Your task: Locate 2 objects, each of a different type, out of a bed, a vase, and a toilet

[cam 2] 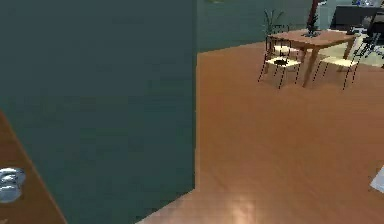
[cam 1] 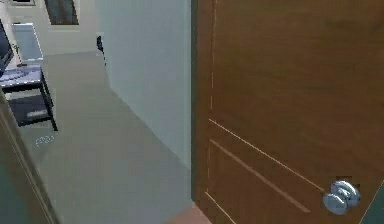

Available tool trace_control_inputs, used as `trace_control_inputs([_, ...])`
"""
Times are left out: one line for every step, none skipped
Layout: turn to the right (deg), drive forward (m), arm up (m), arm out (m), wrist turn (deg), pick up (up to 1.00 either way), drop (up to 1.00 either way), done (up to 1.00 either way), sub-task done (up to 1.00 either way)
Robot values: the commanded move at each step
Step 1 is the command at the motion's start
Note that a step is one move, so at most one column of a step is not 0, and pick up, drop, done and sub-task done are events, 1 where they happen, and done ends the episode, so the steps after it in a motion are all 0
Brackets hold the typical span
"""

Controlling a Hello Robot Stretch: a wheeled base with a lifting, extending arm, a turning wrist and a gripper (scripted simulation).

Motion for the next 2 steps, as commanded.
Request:
trace_control_inputs([-21.0, 0.0, 0.0, 0.0, 0.0, 0.0, 0.0, 0.0, 0.0])
trace_control_inputs([0.0, 1.0, 0.0, 0.0, 0.0, 0.0, 0.0, 0.0, 0.0])
